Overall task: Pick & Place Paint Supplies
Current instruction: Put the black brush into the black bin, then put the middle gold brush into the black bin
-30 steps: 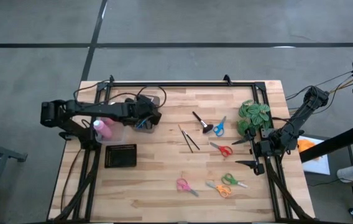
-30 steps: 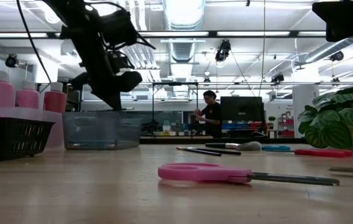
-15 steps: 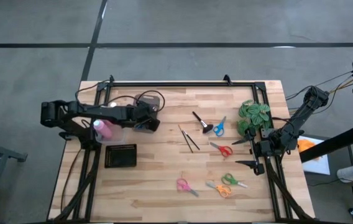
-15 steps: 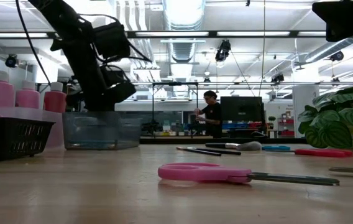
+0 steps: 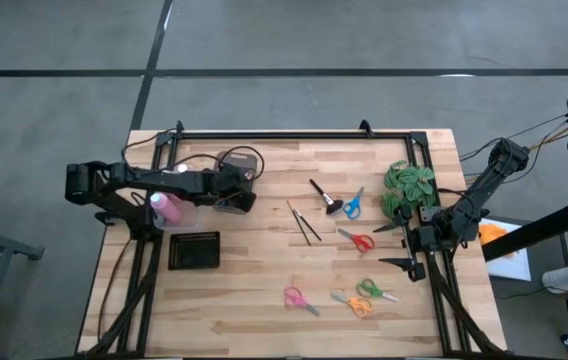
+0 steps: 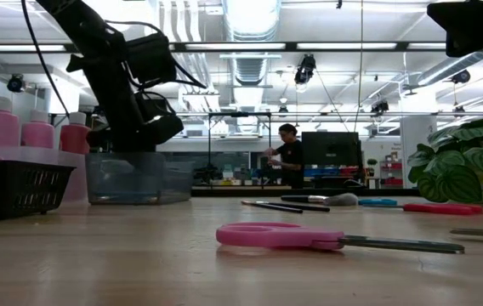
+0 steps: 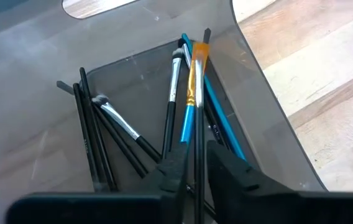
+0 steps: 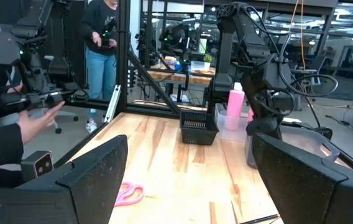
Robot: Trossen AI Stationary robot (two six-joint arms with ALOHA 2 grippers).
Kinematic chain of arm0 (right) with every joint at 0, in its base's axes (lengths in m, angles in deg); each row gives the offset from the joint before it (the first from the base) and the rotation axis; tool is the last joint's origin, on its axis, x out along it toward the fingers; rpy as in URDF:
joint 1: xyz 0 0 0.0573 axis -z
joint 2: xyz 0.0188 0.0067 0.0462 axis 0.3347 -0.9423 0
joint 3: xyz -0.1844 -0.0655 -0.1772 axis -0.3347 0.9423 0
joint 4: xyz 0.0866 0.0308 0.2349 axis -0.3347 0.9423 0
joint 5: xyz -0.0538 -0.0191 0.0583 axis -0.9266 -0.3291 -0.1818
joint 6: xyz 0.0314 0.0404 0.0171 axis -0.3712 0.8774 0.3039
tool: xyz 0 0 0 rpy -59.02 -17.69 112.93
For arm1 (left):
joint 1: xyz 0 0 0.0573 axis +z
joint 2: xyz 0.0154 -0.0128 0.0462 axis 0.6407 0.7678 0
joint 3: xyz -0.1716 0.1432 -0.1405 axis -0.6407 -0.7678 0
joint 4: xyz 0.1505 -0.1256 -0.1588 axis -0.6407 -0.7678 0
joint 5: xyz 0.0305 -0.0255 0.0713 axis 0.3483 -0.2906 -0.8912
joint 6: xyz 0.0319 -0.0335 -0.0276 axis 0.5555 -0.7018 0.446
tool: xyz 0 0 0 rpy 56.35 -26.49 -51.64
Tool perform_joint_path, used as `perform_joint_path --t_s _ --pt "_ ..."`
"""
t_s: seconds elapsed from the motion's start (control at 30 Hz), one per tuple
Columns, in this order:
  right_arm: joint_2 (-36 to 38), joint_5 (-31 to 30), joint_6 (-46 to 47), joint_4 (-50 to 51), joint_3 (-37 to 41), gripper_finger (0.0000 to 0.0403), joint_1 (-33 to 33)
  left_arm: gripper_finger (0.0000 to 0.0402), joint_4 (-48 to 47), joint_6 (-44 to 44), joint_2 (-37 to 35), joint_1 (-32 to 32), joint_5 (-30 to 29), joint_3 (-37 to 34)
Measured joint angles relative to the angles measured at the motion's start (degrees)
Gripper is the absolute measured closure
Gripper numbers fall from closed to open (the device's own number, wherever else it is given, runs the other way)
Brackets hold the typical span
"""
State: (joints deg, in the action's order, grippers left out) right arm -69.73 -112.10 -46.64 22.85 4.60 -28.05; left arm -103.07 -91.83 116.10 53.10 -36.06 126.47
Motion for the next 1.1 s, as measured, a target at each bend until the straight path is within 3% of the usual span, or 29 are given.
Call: perform_joint_path --t_s 0.23,0.43,0.9,1.0,1.1 --pt "0.0 0.0 0.1 0.0 0.0 0.0062 0.0 0.0286 0.7 0.5 0.0 0.0 -0.2 0.0" --pt "0.0 0.0 0.0 0.0 0.0 0.0062 0.0 0.0284 0.9 1.7 -0.1 0.0 -0.4 0.3" --pt "0.0 0.0 0.1 0.0 0.0 0.0062 0.0 0.0283 4.0 17.3 -6.8 -2.9 3.6 7.7" --pt "0.0 0.0 0.0 0.0 0.0 0.0062 0.0 0.0283 6.5 16.6 -7.0 -4.7 4.9 7.9" --pt "0.0 0.0 0.0 0.0 0.0 0.0062 0.0 0.0283 7.0 9.5 -6.8 -6.4 6.8 8.0"
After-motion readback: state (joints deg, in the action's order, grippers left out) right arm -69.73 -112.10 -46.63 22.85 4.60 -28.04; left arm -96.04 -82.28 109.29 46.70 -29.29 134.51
